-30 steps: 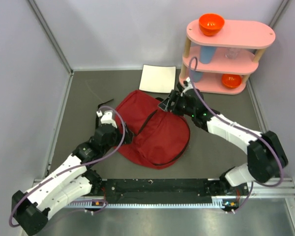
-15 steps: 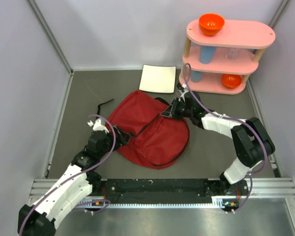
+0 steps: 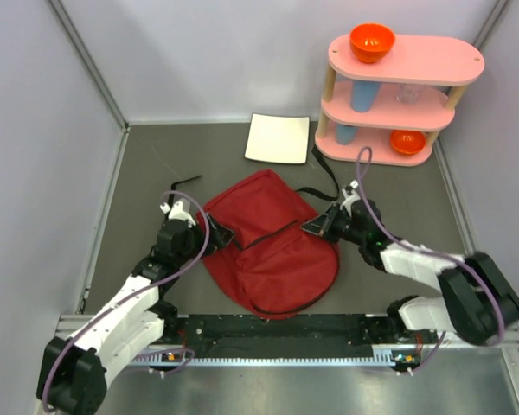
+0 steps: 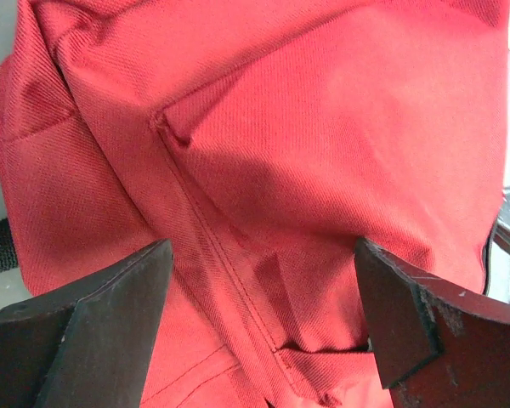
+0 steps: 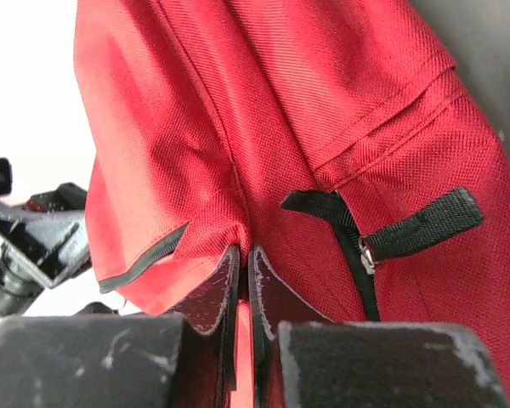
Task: Pack the student bag
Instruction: Adjust the student bag at the center of the board.
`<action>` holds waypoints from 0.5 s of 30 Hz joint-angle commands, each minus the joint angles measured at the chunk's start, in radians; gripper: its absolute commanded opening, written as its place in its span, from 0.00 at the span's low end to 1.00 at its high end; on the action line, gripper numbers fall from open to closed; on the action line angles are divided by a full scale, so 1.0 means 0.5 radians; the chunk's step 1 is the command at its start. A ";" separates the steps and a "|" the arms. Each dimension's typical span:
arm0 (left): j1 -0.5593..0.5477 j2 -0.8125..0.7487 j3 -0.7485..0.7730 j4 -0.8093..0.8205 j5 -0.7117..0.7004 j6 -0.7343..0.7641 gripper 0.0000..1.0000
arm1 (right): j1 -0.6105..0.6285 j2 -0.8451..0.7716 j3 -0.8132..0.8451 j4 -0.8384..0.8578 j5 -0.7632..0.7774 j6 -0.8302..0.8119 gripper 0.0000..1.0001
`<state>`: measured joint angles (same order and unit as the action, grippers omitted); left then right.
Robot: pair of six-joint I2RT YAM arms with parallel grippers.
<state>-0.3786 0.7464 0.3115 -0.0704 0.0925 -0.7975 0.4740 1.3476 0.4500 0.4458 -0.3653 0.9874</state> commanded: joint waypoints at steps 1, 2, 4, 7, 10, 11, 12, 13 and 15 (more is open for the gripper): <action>0.048 0.188 0.168 0.337 0.183 0.116 0.92 | 0.119 -0.479 -0.221 -0.289 0.263 0.081 0.00; 0.061 0.228 0.184 0.361 0.226 0.122 0.92 | 0.141 -0.662 -0.243 -0.357 0.310 0.078 0.00; 0.067 0.339 0.211 0.447 0.315 0.110 0.92 | 0.169 -0.805 -0.256 -0.525 0.362 0.047 0.00; 0.082 0.467 0.193 0.631 0.449 0.049 0.91 | 0.175 -0.974 -0.170 -0.731 0.433 -0.038 0.06; 0.082 0.541 0.218 0.650 0.551 0.049 0.91 | 0.175 -1.038 -0.057 -0.971 0.518 -0.137 0.10; 0.082 0.550 0.230 0.601 0.582 0.067 0.92 | 0.178 -1.044 -0.029 -1.035 0.537 -0.152 0.21; 0.082 0.575 0.239 0.558 0.591 0.076 0.92 | 0.175 -1.048 0.020 -1.066 0.562 -0.183 0.26; 0.082 0.587 0.227 0.546 0.594 0.061 0.92 | 0.178 -1.042 0.045 -1.079 0.565 -0.198 0.29; 0.082 0.597 0.190 0.570 0.573 0.055 0.90 | 0.178 -1.035 0.127 -1.091 0.531 -0.263 0.35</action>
<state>-0.3401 1.0340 0.3878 0.1513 0.3275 -0.7685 0.5522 0.8455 0.4030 -0.0292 -0.1272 0.9398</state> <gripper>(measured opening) 0.917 0.308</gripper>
